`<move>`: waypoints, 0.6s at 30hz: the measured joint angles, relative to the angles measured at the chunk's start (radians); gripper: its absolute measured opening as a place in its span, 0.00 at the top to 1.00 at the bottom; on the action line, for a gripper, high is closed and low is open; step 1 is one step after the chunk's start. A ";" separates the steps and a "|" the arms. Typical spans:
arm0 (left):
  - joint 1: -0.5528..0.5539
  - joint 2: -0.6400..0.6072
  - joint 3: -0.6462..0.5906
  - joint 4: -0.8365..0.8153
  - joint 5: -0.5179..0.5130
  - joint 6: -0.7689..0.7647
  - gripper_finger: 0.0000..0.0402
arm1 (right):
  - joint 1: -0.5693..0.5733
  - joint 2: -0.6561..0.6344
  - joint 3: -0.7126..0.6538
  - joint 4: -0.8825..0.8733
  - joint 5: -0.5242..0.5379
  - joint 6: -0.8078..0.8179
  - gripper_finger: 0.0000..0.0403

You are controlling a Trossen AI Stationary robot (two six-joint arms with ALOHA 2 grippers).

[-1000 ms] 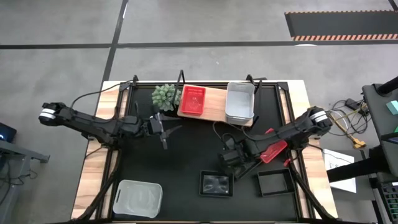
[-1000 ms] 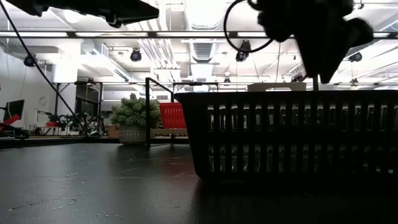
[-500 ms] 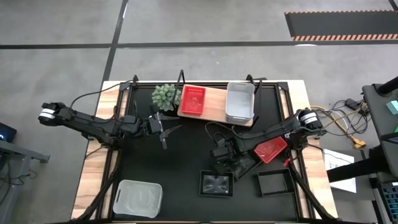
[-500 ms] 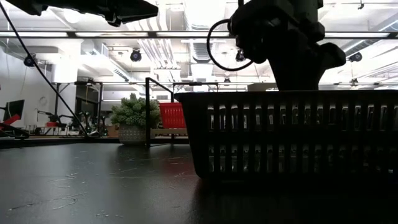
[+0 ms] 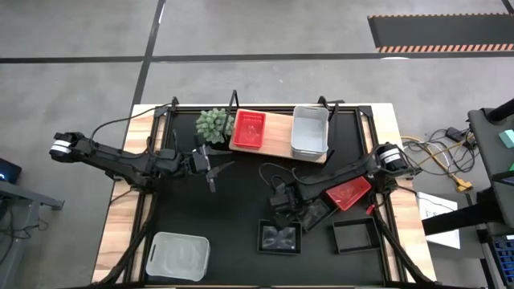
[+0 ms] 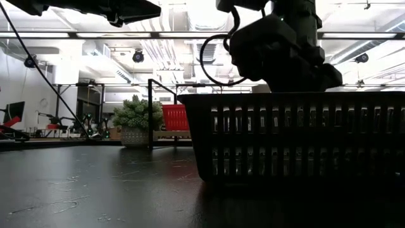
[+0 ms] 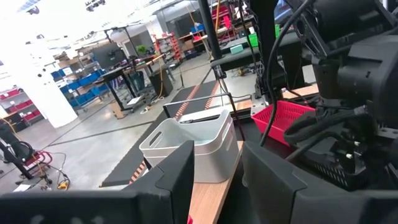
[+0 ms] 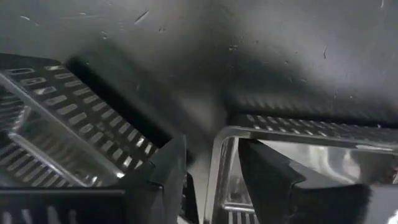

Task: Stack baskets on shelf by color
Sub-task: Put the top black basket on the shelf

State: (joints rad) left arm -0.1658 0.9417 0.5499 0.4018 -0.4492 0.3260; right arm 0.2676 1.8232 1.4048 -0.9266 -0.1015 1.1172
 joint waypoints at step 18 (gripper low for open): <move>0.000 0.000 0.000 0.000 0.000 0.000 0.70 | -0.002 -0.004 0.062 0.011 0.016 -0.138 0.96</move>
State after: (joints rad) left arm -0.1661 0.9417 0.5499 0.4019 -0.4492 0.3260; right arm 0.2659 1.8194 1.4671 -0.9159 -0.0860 0.9793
